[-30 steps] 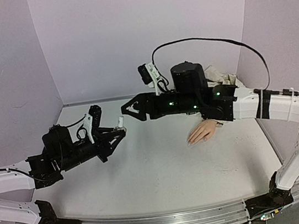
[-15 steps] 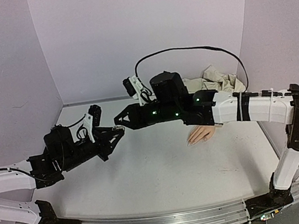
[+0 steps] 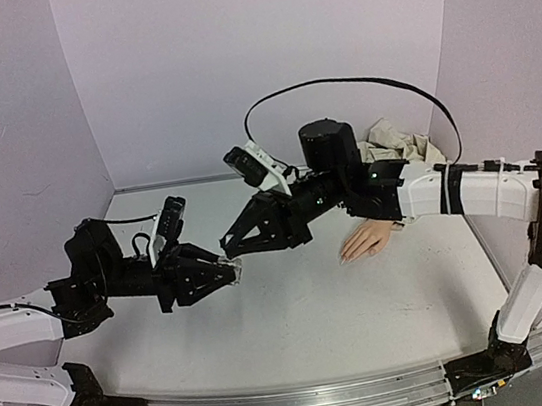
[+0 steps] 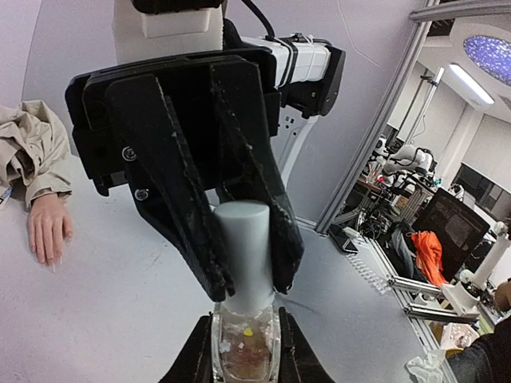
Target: Paint the nails
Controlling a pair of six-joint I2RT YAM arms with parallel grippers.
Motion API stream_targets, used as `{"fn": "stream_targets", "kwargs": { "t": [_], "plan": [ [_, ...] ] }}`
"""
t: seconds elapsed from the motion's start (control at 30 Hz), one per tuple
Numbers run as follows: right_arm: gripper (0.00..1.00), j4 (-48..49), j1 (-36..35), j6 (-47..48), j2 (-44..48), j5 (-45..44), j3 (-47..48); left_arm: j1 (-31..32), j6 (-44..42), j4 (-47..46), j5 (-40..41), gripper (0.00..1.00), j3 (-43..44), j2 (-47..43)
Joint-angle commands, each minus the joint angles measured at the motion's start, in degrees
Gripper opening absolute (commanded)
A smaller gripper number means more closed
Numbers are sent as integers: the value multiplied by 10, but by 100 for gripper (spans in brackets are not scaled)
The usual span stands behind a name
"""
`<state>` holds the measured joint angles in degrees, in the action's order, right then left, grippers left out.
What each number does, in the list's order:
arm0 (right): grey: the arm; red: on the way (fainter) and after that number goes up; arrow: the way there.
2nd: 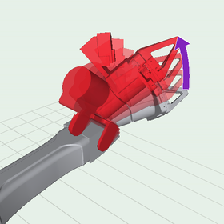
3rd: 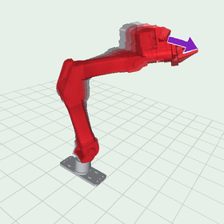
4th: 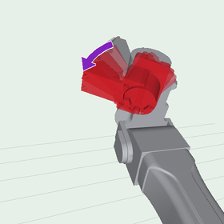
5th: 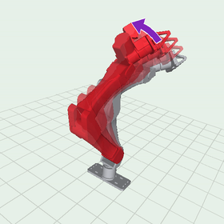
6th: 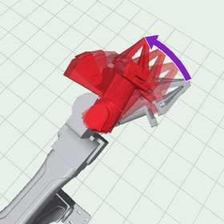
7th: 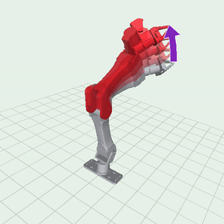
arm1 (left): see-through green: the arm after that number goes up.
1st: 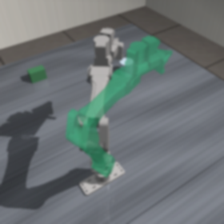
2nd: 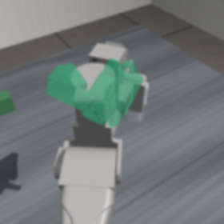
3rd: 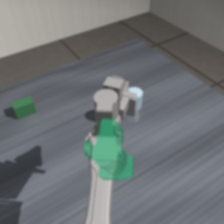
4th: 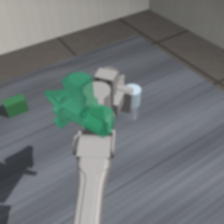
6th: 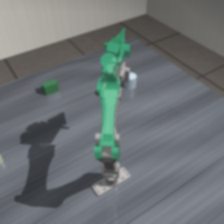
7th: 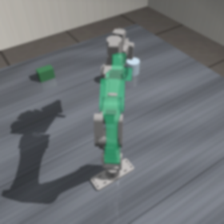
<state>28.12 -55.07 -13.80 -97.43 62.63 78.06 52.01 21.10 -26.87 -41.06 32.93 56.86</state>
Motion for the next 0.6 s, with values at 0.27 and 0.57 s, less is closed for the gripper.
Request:
{"fn": "stream_targets", "kwargs": {
  "t": [0.27,0.57],
  "plan": [
    [75,-59,1,-93,91,-394,-41,10,-118,23,328,0,-15,-26],
    [58,-60,-27,-173,13,-437,47,39,-149,58,441,0,1,-15]
  ]
}}
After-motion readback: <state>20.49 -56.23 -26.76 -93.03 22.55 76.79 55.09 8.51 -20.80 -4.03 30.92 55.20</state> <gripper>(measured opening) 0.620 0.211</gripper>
